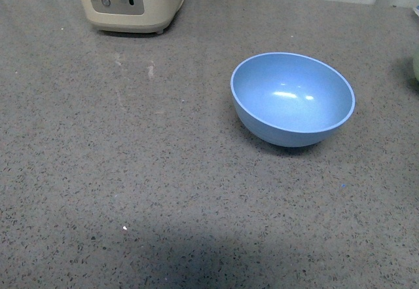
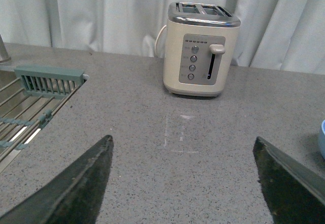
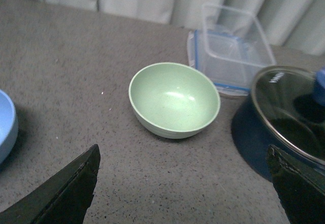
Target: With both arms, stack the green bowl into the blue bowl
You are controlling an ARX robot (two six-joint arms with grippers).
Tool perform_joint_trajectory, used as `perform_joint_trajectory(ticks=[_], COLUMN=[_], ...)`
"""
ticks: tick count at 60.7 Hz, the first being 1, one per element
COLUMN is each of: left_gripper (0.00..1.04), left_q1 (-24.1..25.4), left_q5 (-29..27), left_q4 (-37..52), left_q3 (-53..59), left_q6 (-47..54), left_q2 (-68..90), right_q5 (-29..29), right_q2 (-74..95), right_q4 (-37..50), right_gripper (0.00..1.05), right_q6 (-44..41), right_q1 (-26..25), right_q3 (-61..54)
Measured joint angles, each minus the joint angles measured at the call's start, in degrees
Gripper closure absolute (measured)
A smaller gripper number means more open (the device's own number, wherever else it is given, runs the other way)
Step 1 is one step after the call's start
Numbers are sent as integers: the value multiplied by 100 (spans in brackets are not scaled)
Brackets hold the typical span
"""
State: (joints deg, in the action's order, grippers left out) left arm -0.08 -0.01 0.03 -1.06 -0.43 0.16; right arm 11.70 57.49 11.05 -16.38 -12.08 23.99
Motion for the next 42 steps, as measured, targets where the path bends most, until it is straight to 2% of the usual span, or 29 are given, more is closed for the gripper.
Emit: perform_joint_trajectory(ticks=[5, 20, 42], left_gripper=[5, 6, 6], left_q1=[0, 0, 0], left_q5=[0, 0, 0], left_q4=[0, 0, 0], left_q3=[0, 0, 0], left_q6=[11, 13, 15], left_q2=[0, 0, 0], right_q5=[385, 608, 566], right_q2=[1143, 3008, 4433], right_q4=[-17, -59, 205], right_gripper=[9, 9, 9], right_q6=[-647, -1572, -1631], right_q1=[-17, 269, 522], right_q3=[599, 1628, 2490])
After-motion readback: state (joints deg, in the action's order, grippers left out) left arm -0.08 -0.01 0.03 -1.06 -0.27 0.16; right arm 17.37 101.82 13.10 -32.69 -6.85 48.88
